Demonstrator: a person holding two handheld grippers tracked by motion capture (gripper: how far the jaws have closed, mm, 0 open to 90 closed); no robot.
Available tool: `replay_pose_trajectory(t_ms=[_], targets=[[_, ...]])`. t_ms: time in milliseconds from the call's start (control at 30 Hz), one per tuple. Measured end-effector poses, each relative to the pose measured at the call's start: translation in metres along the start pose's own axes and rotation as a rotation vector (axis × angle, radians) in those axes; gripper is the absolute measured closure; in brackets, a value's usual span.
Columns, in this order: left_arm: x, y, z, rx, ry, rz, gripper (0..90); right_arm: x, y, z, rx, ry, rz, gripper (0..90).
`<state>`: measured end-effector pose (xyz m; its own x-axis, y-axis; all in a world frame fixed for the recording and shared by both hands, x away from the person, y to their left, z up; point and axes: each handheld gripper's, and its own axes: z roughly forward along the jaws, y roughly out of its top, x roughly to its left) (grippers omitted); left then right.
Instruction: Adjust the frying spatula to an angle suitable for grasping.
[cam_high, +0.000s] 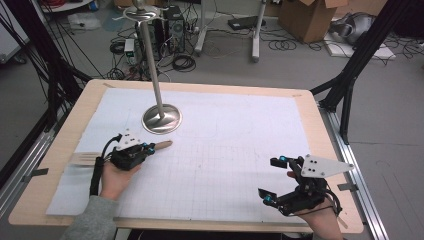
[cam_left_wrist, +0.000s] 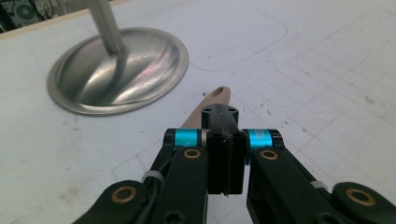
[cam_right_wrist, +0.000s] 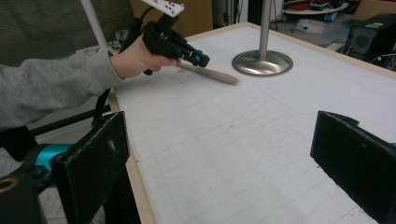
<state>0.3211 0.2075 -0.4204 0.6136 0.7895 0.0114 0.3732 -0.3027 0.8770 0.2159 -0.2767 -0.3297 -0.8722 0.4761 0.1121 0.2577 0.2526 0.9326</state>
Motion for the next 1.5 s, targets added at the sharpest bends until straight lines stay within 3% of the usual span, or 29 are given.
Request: replay_pose_trajectory(t_ms=[267,533,767,1100,1500], targets=[[0.021,-0.007,-0.020,-0.001,0.069,-0.068,89.7,-0.003,0.002,0.005,-0.005,0.017,-0.005,3.6],[0.035,-0.022,-0.028,0.048,0.126,-0.098,89.6,-0.005,0.005,0.013,0.008,0.038,-0.010,3.6],[0.047,-0.034,-0.033,0.089,0.160,-0.169,89.6,-0.006,0.006,0.018,0.014,0.048,-0.013,3.6],[0.048,-0.038,-0.026,0.138,0.194,-0.153,89.6,-0.007,0.007,0.019,0.010,0.052,-0.015,3.6],[0.050,-0.038,-0.021,0.156,0.233,-0.169,89.7,-0.007,0.006,0.021,0.019,0.055,-0.011,3.6]])
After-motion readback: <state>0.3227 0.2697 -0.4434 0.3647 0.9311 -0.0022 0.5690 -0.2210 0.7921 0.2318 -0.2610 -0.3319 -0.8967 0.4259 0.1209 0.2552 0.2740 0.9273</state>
